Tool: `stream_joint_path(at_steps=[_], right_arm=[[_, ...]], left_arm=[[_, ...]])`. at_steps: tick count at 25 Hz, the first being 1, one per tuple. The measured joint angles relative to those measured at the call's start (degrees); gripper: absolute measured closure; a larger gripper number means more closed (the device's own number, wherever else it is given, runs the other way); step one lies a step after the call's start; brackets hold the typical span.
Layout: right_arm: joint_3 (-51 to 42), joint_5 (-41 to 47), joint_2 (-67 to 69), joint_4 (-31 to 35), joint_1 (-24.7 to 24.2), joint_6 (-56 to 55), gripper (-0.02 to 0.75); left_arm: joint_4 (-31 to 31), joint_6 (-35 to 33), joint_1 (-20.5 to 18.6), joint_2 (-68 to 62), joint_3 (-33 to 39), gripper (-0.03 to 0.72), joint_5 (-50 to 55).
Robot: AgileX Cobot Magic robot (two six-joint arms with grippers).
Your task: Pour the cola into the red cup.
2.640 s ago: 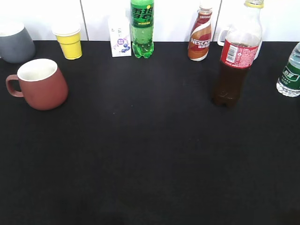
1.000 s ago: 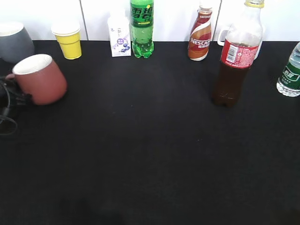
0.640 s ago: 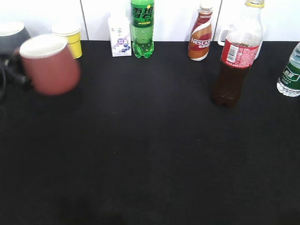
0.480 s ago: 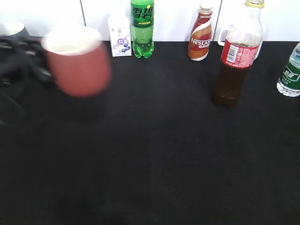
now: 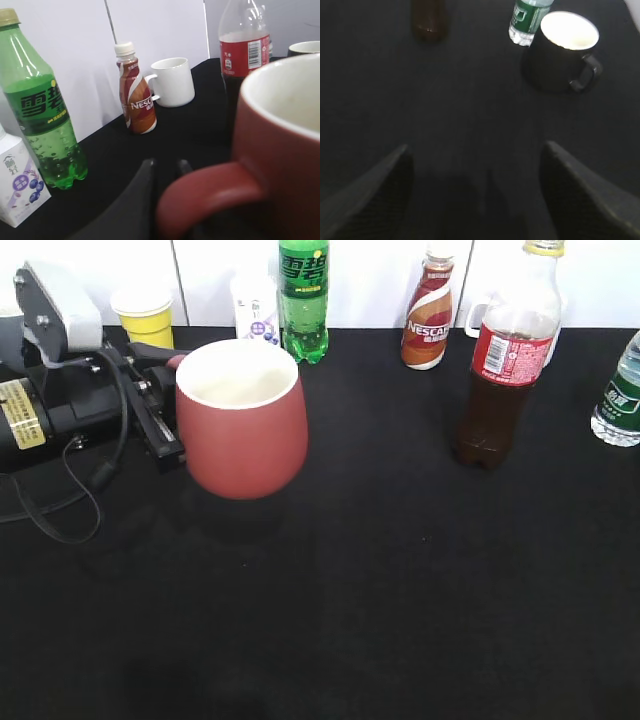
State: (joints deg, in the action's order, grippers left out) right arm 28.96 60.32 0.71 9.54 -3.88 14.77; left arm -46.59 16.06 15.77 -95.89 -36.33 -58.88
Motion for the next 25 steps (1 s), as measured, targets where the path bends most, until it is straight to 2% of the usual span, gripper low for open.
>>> stream_joint_path(at_steps=[1,4,5,7,10,12,15,17,18,22,25], right_arm=[[0.91,-2.94,1.88,0.88,0.0,0.0,0.144],[4.82,-29.85,13.75,6.45,0.0,0.94,0.144],[6.16,-37.07,19.28,8.73,0.0,3.94,0.144],[7.96,-48.39,29.83,17.36,0.0,13.83,0.144],[6.97,-55.28,40.82,22.55,1.26,20.04,0.144],[1.92,-64.29,47.65,22.9,6.98,20.23,0.144],[-2.69,-77.88,54.87,19.92,21.0,19.97,0.144],[-4.6,-85.82,60.75,18.9,26.04,15.87,0.144],[-5.64,-88.34,63.84,16.77,26.94,12.43,0.144],[-6.45,-92.71,72.99,-0.39,27.31,-5.76,0.144],[-6.45,-95.46,79.62,-2.9,27.31,-8.88,0.144]], left_arm=[[0.0,0.0,0.0,0.0,0.0,0.612,0.07],[0.0,0.04,0.0,0.0,0.0,0.612,0.07],[0.0,0.04,0.0,0.0,0.0,0.612,0.07],[0.17,0.04,0.0,0.0,0.0,0.612,0.07],[0.23,0.04,0.0,0.0,0.0,0.612,0.11],[0.23,0.04,0.02,0.0,0.0,0.612,0.11],[0.28,0.06,0.02,0.0,0.0,0.612,0.13],[0.28,0.11,0.02,0.0,0.0,0.612,0.3],[0.28,0.11,0.02,0.0,0.0,0.612,0.3],[0.28,0.11,0.02,0.0,0.0,0.612,0.49],[0.28,0.11,0.02,0.0,0.0,0.612,0.61]])
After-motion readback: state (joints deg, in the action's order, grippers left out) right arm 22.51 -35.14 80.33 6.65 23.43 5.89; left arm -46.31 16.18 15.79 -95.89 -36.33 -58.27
